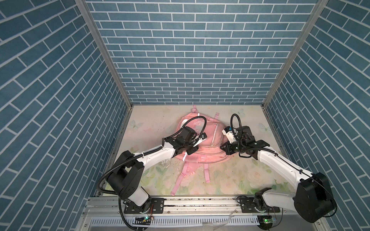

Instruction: Pack the student bag

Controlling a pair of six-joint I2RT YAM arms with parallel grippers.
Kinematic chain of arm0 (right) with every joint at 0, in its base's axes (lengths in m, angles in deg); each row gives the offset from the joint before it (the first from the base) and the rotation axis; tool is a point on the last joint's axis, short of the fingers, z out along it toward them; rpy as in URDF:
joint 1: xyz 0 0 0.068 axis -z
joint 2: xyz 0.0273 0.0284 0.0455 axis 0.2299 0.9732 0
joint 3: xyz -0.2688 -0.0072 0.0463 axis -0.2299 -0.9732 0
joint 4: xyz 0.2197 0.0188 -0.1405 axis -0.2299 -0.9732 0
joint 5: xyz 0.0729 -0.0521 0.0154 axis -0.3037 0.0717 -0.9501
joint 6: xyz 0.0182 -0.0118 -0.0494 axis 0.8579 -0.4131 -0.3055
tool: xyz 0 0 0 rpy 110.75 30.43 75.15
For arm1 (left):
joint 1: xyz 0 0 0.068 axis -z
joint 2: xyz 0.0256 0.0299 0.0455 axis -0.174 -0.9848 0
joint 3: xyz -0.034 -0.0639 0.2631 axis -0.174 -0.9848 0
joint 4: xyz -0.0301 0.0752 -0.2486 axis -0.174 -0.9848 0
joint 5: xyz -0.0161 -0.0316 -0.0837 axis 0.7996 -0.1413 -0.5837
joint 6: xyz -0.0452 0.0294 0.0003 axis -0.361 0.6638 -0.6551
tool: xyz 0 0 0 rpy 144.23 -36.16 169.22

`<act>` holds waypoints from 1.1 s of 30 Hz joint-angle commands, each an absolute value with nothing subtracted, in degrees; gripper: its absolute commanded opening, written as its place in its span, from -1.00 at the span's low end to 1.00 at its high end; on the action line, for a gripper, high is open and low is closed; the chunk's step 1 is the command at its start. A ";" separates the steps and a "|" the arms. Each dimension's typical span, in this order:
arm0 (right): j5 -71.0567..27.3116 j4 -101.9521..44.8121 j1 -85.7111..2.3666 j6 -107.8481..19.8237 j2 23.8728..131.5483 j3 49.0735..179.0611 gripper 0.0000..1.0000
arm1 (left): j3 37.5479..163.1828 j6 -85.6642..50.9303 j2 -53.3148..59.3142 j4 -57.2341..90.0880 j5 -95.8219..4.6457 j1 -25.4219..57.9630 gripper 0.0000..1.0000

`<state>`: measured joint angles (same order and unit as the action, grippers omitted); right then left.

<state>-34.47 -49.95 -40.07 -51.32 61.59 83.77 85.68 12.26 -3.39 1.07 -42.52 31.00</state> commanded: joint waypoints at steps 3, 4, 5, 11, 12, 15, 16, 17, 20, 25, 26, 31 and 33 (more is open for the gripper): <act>-33.68 -48.24 -41.24 -49.29 60.59 82.08 -1.00 | 84.17 -37.31 2.47 1.24 -41.55 31.63 -0.08; -33.22 -48.24 -41.50 -48.98 60.60 81.90 -1.00 | 82.73 -44.19 3.17 3.45 -41.80 31.73 -0.08; -33.03 -48.21 -41.74 -48.80 60.64 81.73 -1.00 | 81.62 -49.03 3.60 4.68 -41.84 31.82 -0.07; -33.27 -47.52 -43.57 -47.36 60.38 81.37 -1.00 | 71.57 -74.76 6.36 23.71 -39.15 34.93 0.31; -33.20 -47.52 -43.93 -47.47 60.31 81.37 -1.00 | 69.88 -77.97 6.35 26.71 -38.38 35.34 0.31; -32.93 -47.27 -44.79 -47.48 60.25 81.15 -1.00 | 67.09 -85.29 5.72 32.08 -34.91 37.32 0.31; -32.92 -47.21 -45.08 -47.47 60.26 81.11 -1.00 | 66.87 -86.60 5.06 33.41 -34.07 38.04 0.31; -32.91 -47.17 -45.30 -47.47 60.42 81.11 -1.00 | 66.65 -87.81 4.47 34.04 -33.59 38.56 0.31; -32.77 -47.22 -46.12 -47.39 60.65 81.13 -1.00 | 65.11 -91.91 2.80 38.97 -31.84 39.80 0.31; -32.48 -47.53 -46.70 -47.01 61.14 81.20 -1.00 | 65.83 -94.47 -0.93 43.73 -33.21 40.61 0.30; -32.48 -47.68 -46.70 -46.95 61.30 81.35 -1.00 | 66.17 -94.69 -1.87 44.22 -33.91 40.70 0.30; -32.22 -48.91 -47.23 -47.16 62.15 82.47 -1.00 | 66.44 -96.54 -6.28 48.93 -36.40 40.61 0.26; -32.22 -49.49 -47.41 -47.49 62.50 82.77 -1.00 | 67.18 -96.07 -7.57 48.88 -36.91 40.06 0.10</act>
